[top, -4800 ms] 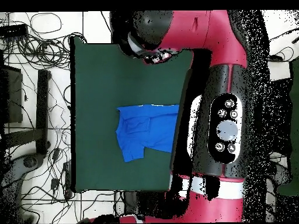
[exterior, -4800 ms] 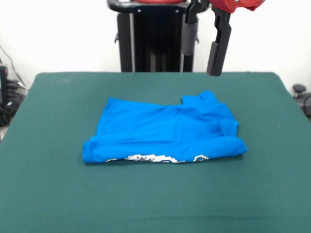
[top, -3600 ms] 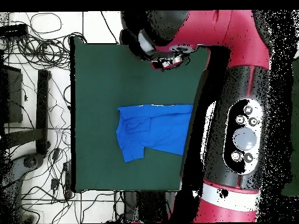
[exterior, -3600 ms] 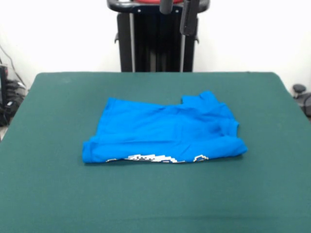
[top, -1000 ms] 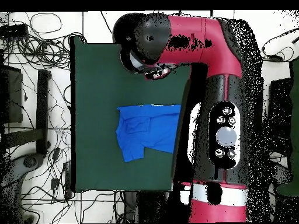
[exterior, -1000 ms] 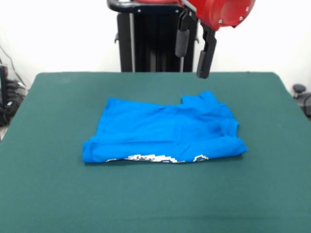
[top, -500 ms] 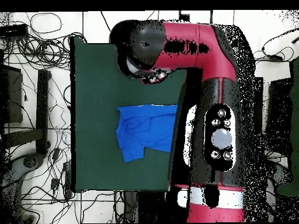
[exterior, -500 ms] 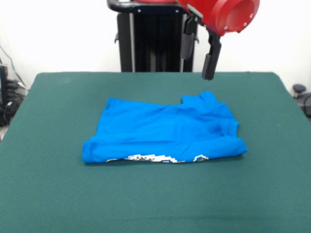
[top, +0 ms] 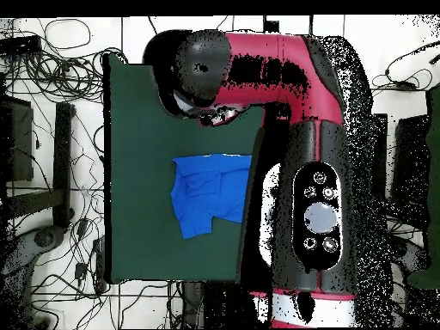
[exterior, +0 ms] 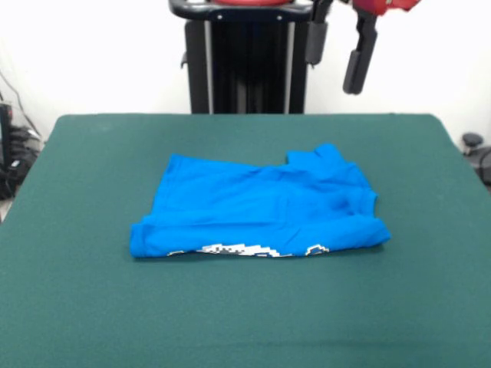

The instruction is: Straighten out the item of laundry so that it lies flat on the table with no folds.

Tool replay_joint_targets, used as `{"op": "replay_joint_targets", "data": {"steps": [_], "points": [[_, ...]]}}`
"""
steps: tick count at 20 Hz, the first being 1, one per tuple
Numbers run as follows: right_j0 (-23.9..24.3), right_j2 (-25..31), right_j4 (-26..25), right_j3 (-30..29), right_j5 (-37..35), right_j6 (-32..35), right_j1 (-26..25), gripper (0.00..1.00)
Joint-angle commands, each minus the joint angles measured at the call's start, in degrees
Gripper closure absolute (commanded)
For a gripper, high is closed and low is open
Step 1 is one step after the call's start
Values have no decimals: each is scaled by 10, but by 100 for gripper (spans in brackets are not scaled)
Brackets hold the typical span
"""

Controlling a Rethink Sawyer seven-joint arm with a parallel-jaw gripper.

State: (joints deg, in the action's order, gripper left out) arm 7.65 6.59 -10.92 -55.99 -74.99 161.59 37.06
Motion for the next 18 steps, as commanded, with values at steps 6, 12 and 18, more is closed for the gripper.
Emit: {"op": "replay_joint_targets", "data": {"steps": [6,12,18], "points": [[-11,-1,20,-128,38,25,2,0],[-5,-1,17,-139,69,14,-4,0],[0,0,14,-145,89,6,-9,0]]}}
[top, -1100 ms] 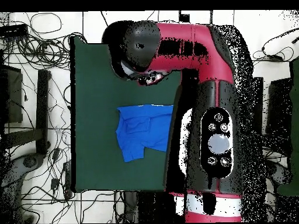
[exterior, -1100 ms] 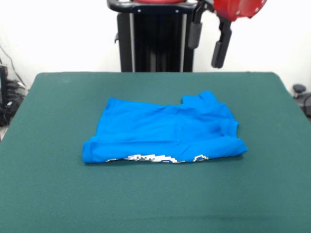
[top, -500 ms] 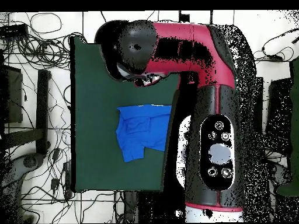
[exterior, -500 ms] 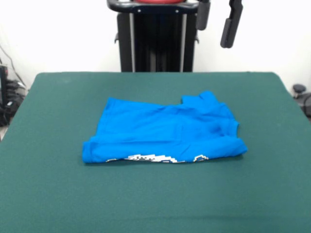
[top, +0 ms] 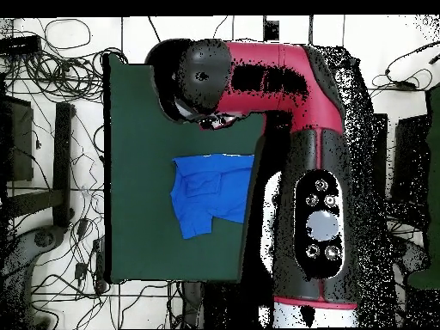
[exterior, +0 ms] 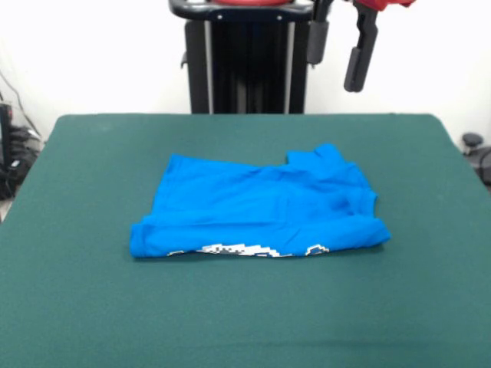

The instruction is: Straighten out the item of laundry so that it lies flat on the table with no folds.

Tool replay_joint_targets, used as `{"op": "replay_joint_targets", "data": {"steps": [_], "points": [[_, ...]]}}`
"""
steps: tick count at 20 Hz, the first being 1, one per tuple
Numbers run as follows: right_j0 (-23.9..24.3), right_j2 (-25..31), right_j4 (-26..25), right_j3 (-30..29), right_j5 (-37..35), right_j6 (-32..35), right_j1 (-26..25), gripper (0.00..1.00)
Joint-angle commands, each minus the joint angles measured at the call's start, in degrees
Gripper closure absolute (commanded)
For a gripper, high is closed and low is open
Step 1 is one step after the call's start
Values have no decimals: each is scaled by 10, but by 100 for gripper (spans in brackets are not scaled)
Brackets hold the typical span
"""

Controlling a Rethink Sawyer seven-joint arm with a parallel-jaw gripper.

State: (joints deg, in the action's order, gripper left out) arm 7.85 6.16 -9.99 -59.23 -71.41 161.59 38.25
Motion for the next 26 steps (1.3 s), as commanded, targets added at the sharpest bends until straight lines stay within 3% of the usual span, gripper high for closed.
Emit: {"op": "replay_joint_targets", "data": {"steps": [1,18,26], "points": [[-2,4,5,-113,53,5,-21,0],[6,6,-14,-111,140,-3,-67,0],[2,0,-10,-113,147,1,-68,0]]}}
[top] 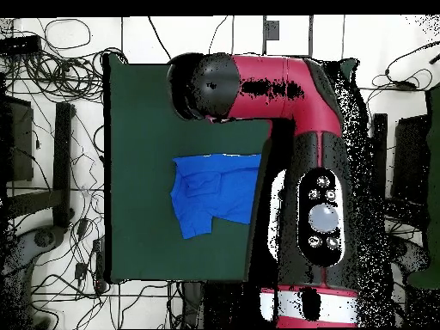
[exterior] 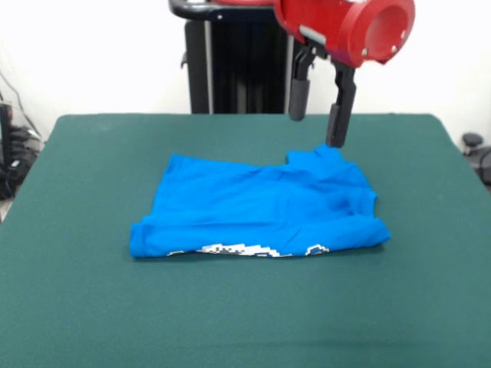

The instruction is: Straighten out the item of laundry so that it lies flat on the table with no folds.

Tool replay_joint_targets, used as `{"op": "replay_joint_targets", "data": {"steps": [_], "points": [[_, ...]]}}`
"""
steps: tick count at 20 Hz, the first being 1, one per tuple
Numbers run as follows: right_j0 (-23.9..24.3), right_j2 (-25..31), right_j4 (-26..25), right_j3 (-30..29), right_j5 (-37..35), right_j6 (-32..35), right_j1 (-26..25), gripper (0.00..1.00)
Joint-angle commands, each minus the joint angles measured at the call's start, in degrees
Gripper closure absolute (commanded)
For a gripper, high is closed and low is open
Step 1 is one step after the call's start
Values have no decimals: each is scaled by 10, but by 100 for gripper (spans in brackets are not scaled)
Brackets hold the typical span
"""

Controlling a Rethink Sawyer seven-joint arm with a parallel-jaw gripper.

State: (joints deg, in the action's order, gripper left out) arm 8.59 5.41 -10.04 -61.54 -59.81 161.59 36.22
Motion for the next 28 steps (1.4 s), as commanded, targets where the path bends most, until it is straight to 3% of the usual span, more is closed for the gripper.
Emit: {"op": "replay_joint_targets", "data": {"steps": [1,11,20,28], "points": [[-5,7,-9,-92,37,0,-49,0],[-7,4,-5,-99,59,11,-56,0],[-6,-5,7,-93,-5,9,-34,0],[-5,-8,11,-106,1,1,-25,0]]}}
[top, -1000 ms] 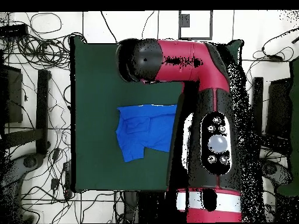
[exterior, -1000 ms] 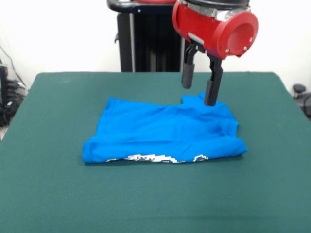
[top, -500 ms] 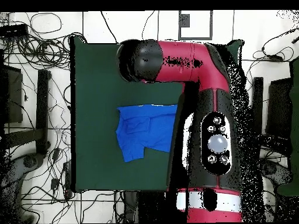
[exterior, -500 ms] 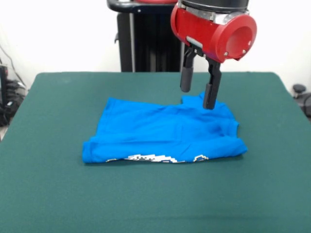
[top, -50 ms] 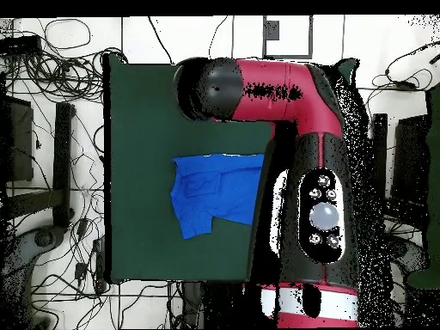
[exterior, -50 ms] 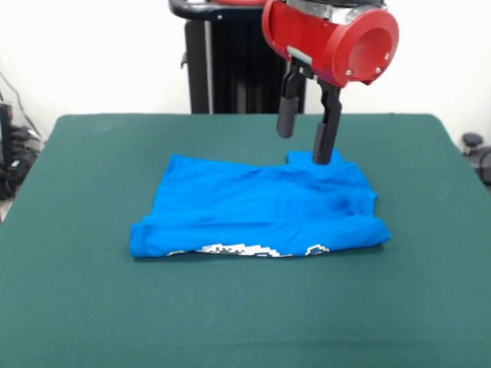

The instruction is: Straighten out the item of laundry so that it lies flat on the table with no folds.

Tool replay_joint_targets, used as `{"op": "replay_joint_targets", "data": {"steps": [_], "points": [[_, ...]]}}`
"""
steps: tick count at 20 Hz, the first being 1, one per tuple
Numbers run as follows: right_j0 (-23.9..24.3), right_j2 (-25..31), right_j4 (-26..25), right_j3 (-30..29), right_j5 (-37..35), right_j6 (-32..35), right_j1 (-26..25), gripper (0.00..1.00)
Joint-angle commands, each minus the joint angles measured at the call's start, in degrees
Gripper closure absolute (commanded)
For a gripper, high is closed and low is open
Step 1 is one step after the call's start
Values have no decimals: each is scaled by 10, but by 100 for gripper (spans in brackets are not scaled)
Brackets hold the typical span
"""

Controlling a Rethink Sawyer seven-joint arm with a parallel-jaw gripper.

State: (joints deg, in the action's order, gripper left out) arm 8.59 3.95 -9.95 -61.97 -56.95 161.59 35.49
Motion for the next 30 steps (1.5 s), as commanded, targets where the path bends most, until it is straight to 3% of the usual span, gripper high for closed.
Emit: {"op": "replay_joint_targets", "data": {"steps": [1,15,30], "points": [[-6,6,10,-101,-29,0,-17,0],[-5,9,11,-108,18,13,-31,0],[-14,2,-1,-95,12,19,-52,0]]}}
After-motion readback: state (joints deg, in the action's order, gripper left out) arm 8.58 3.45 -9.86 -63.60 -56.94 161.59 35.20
